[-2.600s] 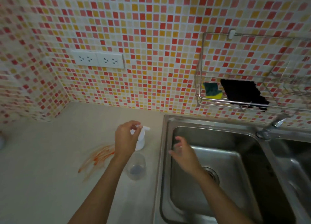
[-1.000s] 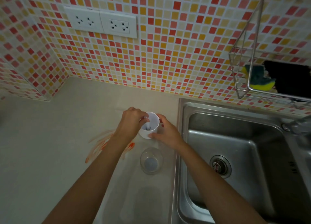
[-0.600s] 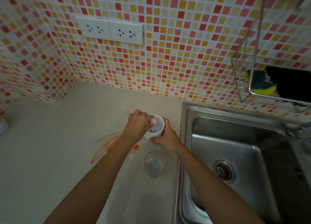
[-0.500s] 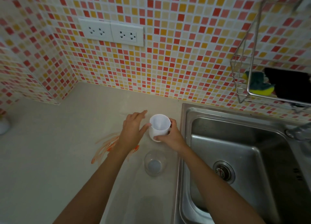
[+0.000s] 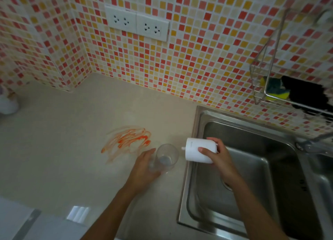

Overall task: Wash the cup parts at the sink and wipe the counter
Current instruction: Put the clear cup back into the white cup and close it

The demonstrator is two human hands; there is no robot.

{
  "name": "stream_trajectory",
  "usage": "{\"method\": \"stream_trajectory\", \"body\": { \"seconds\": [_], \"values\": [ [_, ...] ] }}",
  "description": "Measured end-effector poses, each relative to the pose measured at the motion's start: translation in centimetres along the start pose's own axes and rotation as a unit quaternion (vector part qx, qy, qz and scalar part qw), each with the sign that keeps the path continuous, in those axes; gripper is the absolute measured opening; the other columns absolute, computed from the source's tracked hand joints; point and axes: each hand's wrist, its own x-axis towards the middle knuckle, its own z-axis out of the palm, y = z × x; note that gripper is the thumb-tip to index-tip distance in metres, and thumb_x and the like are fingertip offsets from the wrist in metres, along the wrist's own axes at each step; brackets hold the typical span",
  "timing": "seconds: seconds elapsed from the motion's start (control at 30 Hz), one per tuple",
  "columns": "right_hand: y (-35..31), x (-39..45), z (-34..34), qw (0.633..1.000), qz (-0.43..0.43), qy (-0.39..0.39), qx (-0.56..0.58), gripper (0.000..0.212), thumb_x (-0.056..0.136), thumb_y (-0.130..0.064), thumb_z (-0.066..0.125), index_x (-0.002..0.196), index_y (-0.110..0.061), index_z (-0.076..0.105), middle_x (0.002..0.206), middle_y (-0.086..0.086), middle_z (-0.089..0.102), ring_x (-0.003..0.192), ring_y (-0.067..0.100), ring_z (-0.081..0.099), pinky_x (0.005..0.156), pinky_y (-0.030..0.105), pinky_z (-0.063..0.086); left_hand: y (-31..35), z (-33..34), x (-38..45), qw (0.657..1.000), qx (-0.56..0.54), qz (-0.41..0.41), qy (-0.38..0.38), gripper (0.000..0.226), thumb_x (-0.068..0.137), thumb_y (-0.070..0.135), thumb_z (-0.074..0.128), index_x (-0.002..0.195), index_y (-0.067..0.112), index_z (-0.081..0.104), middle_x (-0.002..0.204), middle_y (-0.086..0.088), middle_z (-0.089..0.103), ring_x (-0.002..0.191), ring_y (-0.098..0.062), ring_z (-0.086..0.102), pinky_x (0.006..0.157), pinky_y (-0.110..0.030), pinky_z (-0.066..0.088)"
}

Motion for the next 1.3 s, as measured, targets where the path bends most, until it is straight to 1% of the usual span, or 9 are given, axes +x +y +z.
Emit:
{"method": "stream_trajectory", "body": {
  "seconds": [0.1, 0.17, 0.33, 0.57, 0.83, 0.93, 1.1, 1.2, 1.3],
  "values": [
    [-1.7, -1.3, 1.0, 0.995, -0.056, -0.005, -0.083, 0.063, 0.07, -0.028, 0.085, 0.122, -0.034, 0.05, 0.119, -0.007, 0.054, 0.106, 0.016, 0.055, 0.075, 0.03, 0.056, 1.4, 0.4, 0.0, 0.999, -0.048, 0.013, 0.021, 0.066, 0.063, 0.014, 0.088, 0.118, 0.025, 0.053, 0.11, 0.014, 0.053, 0.096, -0.004, 0.055, 0.079, 0.001, 0.034],
    [-3.2, -1.9, 2.0, 0.984, -0.099, -0.001, -0.145, 0.069, 0.068, -0.028, 0.086, 0.123, -0.035, 0.045, 0.119, -0.009, 0.051, 0.105, 0.012, 0.053, 0.077, 0.028, 0.054, 1.8, 0.6, 0.0, 0.997, -0.069, 0.008, 0.024, 0.064, 0.063, 0.014, 0.088, 0.112, 0.031, 0.051, 0.102, 0.021, 0.056, 0.088, 0.007, 0.054, 0.073, 0.0, 0.037],
    [-7.2, -2.5, 3.8, 0.933, -0.177, -0.029, -0.312, 0.077, 0.065, -0.035, 0.086, 0.127, -0.036, 0.04, 0.132, -0.006, 0.042, 0.116, 0.012, 0.039, 0.09, 0.033, 0.046, 1.2, 0.9, 0.1, 0.997, -0.077, 0.003, 0.025, 0.06, 0.063, 0.019, 0.088, 0.109, 0.03, 0.052, 0.095, 0.023, 0.058, 0.084, 0.011, 0.055, 0.069, -0.002, 0.04],
    [-7.5, -3.0, 6.3, 0.883, -0.229, -0.095, -0.399, 0.085, 0.065, -0.037, 0.081, 0.139, -0.038, 0.04, 0.133, -0.004, 0.035, 0.126, 0.018, 0.033, 0.108, 0.036, 0.036, 0.6, 1.4, 1.2, 0.998, -0.056, 0.003, 0.031, 0.073, 0.064, 0.039, 0.084, 0.127, 0.017, 0.054, 0.119, 0.002, 0.064, 0.103, -0.013, 0.061, 0.088, -0.033, 0.052],
    [-6.6, -1.7, 9.2, 0.83, -0.235, -0.138, -0.486, 0.094, 0.071, -0.041, 0.078, 0.148, -0.033, 0.025, 0.146, -0.002, 0.033, 0.13, 0.024, 0.029, 0.106, 0.041, 0.036, 0.7, 1.3, 1.8, 0.996, -0.076, 0.04, 0.036, 0.062, 0.063, 0.043, 0.082, 0.118, 0.027, 0.06, 0.11, 0.008, 0.07, 0.093, -0.005, 0.066, 0.082, -0.038, 0.057],
    [-5.1, -1.3, 9.4, 0.852, -0.221, -0.148, -0.451, 0.099, 0.069, -0.037, 0.08, 0.149, -0.032, 0.022, 0.148, -0.002, 0.03, 0.132, 0.023, 0.031, 0.107, 0.037, 0.034, 0.1, 1.9, 1.8, 0.994, -0.097, 0.013, 0.038, 0.075, 0.059, 0.049, 0.085, 0.124, 0.03, 0.053, 0.115, 0.011, 0.066, 0.099, -0.005, 0.064, 0.083, -0.038, 0.057],
    [-2.0, -1.7, 9.5, 0.962, -0.145, -0.08, -0.218, 0.112, 0.062, -0.023, 0.088, 0.149, -0.028, 0.018, 0.14, -0.012, 0.037, 0.13, 0.009, 0.037, 0.104, 0.022, 0.03, -0.9, 3.1, 2.6, 0.999, -0.044, -0.005, 0.027, 0.107, 0.051, 0.072, 0.078, 0.141, 0.035, 0.033, 0.137, 0.012, 0.051, 0.123, -0.01, 0.052, 0.098, -0.04, 0.049],
    [-1.1, -1.4, 9.7, 0.974, -0.145, -0.037, -0.171, 0.095, 0.059, -0.022, 0.09, 0.138, -0.024, 0.035, 0.124, -0.015, 0.049, 0.12, 0.01, 0.05, 0.098, 0.022, 0.041, 0.5, 2.4, 3.2, 0.998, -0.041, 0.029, 0.025, 0.097, 0.057, 0.061, 0.082, 0.138, 0.031, 0.038, 0.134, 0.011, 0.054, 0.121, -0.009, 0.053, 0.098, -0.039, 0.049],
    [-1.0, -1.4, 10.4, 0.971, -0.166, -0.049, -0.166, 0.086, 0.058, -0.027, 0.088, 0.127, -0.034, 0.038, 0.118, -0.016, 0.053, 0.111, 0.006, 0.053, 0.095, 0.025, 0.045, 1.5, 1.7, 3.1, 0.995, -0.068, 0.063, 0.047, 0.071, 0.066, 0.034, 0.083, 0.129, 0.031, 0.051, 0.122, 0.016, 0.062, 0.112, 0.002, 0.057, 0.093, -0.029, 0.051]
  ]
}}
